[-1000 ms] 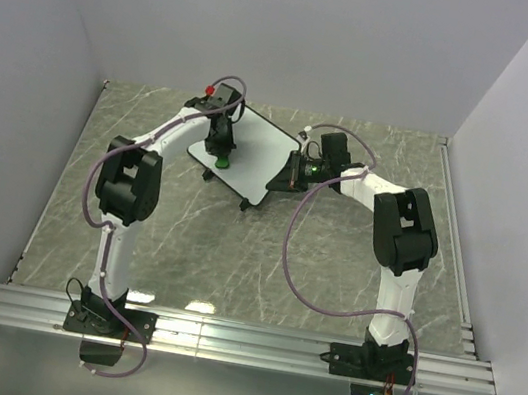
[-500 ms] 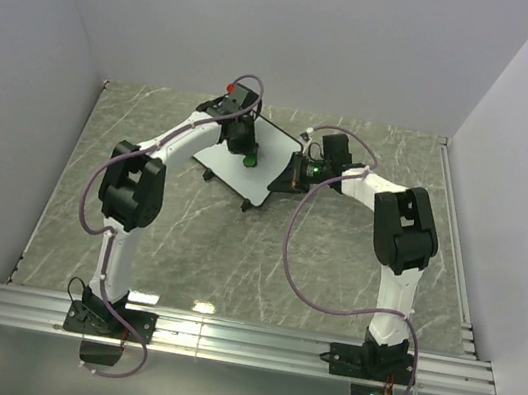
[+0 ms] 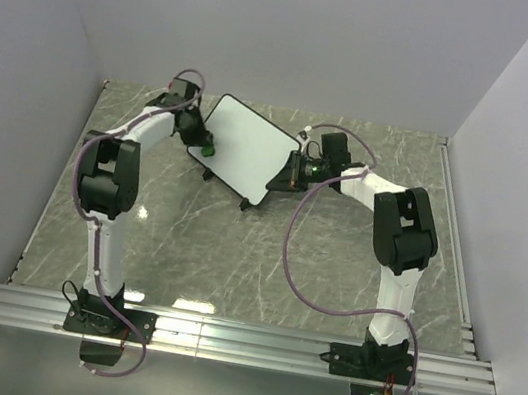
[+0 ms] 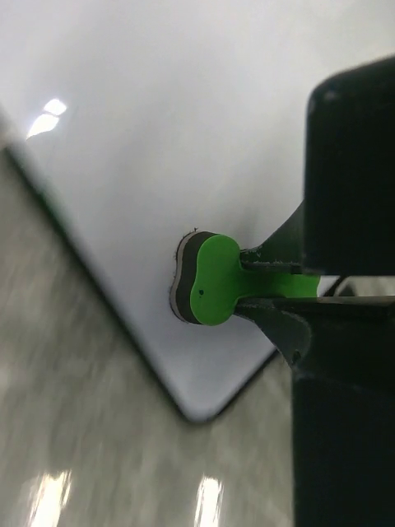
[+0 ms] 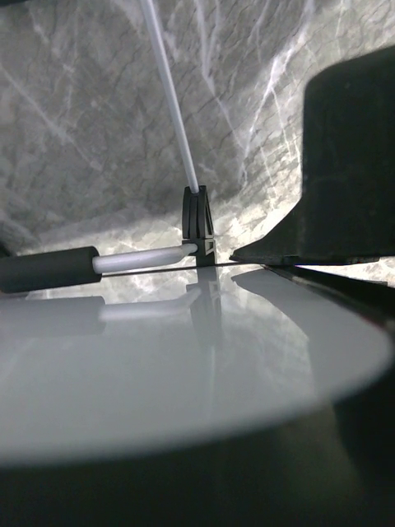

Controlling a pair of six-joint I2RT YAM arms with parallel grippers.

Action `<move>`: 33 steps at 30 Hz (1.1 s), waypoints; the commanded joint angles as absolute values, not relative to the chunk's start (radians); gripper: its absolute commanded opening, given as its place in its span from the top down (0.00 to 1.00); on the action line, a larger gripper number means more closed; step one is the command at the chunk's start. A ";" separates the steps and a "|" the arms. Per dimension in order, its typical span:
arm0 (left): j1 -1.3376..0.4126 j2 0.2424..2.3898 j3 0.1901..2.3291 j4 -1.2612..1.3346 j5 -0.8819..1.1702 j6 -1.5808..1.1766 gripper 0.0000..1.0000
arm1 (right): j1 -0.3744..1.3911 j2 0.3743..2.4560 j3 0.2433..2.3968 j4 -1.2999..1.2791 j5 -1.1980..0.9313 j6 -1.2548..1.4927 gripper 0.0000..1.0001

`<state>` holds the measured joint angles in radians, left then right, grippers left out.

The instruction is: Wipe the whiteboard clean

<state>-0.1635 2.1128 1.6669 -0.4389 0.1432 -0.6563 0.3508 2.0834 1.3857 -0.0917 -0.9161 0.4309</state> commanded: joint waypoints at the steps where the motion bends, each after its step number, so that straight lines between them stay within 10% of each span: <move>1: -0.147 2.227 1.605 -0.446 0.081 -0.604 1.00 | 0.416 2.135 1.350 -0.342 -0.969 0.443 1.00; 19: -0.141 1.912 1.735 -0.552 -0.075 -0.578 1.00 | 0.414 2.109 1.295 -0.351 -0.913 0.425 1.00; 33: -0.063 1.663 1.329 -0.571 -0.245 -0.575 0.97 | 0.371 1.997 1.184 -0.353 -0.795 0.449 1.00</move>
<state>-0.0750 1.7164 1.3792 -0.5484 -0.2012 -0.5800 0.3656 1.9965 1.2617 -0.0738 -0.8566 0.4038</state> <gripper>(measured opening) 0.088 0.081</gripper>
